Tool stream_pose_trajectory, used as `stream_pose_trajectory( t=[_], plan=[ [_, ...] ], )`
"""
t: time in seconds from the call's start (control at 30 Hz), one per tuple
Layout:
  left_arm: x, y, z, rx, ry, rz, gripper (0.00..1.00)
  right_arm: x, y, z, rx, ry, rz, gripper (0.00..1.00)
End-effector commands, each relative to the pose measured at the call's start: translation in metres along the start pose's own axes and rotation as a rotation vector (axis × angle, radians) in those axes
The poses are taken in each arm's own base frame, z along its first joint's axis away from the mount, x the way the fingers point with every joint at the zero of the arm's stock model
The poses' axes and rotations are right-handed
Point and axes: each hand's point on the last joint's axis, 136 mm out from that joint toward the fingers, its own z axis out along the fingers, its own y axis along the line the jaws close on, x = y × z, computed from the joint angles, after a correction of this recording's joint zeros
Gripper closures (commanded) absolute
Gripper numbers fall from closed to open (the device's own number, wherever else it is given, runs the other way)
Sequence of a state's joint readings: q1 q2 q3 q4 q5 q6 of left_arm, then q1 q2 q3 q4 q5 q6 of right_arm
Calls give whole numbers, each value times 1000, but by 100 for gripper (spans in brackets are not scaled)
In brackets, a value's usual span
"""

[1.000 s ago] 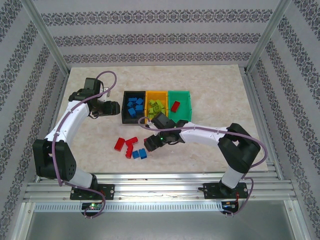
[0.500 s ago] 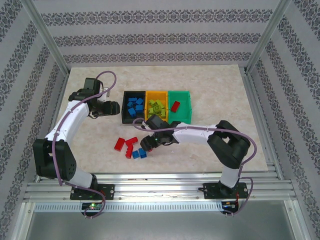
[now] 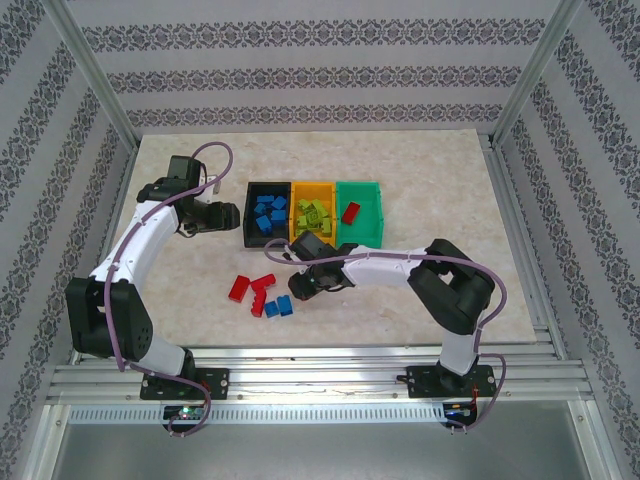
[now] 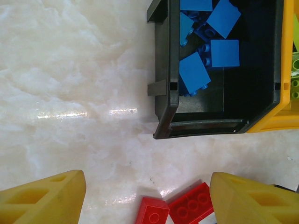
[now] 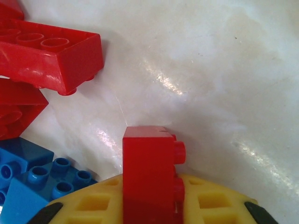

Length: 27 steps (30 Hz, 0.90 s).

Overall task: Sort the legos into containers by color
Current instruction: Pick up the lego from the bottom-center of the table, then place the lego in the container.

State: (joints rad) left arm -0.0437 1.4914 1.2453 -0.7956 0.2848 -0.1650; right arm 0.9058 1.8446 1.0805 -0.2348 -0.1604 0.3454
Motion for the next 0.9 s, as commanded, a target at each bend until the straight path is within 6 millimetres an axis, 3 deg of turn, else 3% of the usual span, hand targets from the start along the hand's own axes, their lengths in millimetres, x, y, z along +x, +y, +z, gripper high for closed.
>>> stream_pose_trajectory(
  t=[0.0,0.13,0.4,0.67,0.87],
  plan=[
    [0,3,3,6,1,-16,29,-8,-3,-16,14,-52,-1,88],
    [-1,2,3,11,2,-16,29,-20,-7,-36,-5,-124,24,93],
    [0,2,2,12,-2,-14,29,-43,-25,-86,-39,-283,68,91],
    [-1,1,1,13,-3,-16,29,-57,-68,-137,23,-410,131,86],
    [-1,-1,-1,24,-8,-15,29,-66,-118,-158,76,-467,222,84]
  ],
)
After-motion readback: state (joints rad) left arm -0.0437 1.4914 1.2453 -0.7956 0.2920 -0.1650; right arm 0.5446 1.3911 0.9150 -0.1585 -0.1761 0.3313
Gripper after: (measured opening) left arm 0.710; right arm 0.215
